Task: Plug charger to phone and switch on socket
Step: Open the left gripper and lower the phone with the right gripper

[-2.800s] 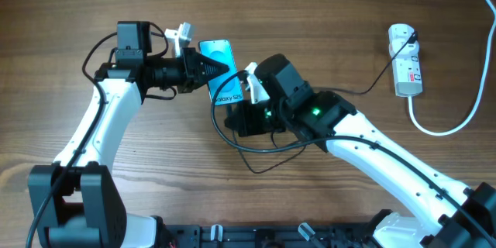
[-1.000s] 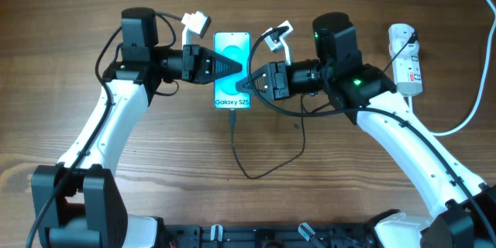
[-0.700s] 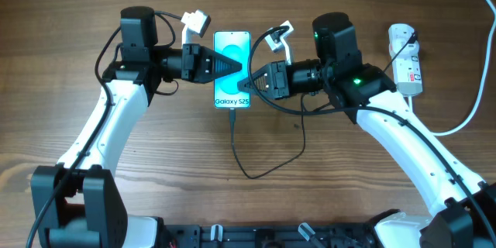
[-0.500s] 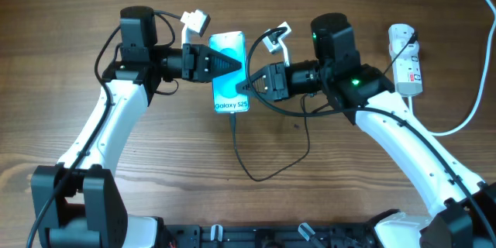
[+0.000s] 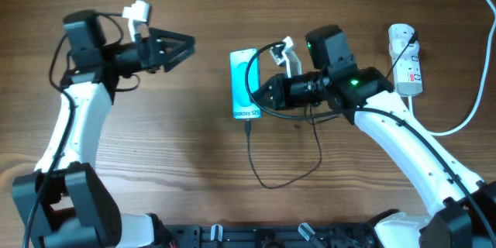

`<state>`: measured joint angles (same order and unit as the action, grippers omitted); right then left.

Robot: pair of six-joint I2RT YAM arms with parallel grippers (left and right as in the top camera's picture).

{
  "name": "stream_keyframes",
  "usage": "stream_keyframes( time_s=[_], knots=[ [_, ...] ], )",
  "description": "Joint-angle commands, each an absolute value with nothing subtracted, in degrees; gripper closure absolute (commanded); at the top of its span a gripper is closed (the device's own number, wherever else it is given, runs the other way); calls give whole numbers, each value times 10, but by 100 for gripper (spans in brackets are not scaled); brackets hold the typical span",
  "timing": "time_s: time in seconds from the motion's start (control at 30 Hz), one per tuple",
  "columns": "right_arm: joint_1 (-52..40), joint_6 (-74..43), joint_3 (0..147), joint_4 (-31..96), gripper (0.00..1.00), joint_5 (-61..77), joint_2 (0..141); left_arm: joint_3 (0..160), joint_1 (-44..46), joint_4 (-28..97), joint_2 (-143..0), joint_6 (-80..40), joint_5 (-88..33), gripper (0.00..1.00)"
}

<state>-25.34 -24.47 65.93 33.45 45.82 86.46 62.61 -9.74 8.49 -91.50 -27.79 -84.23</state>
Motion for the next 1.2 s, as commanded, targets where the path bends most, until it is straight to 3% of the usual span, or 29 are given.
stream_keyframes(
  time_s=[0.0,0.3,0.47,0.73,1.17],
  knots=[
    [-255,-206,670,342,96,414,909,626,-135,83,-914,-275,-841,0],
    [-255,-212,670,279,96,428,1103,626,-139,83,-914,-275,-841,0],
    [-255,-216,670,197,96,516,1187,626,-139,83,-914,-275,-841,0],
    [-255,-240,670,117,96,511,1249,626,-139,83,-914,-275,-841,0],
    [-300,-240,670,138,95,341,1254,626,-139,83,-914,-275,-841,0]
  ],
)
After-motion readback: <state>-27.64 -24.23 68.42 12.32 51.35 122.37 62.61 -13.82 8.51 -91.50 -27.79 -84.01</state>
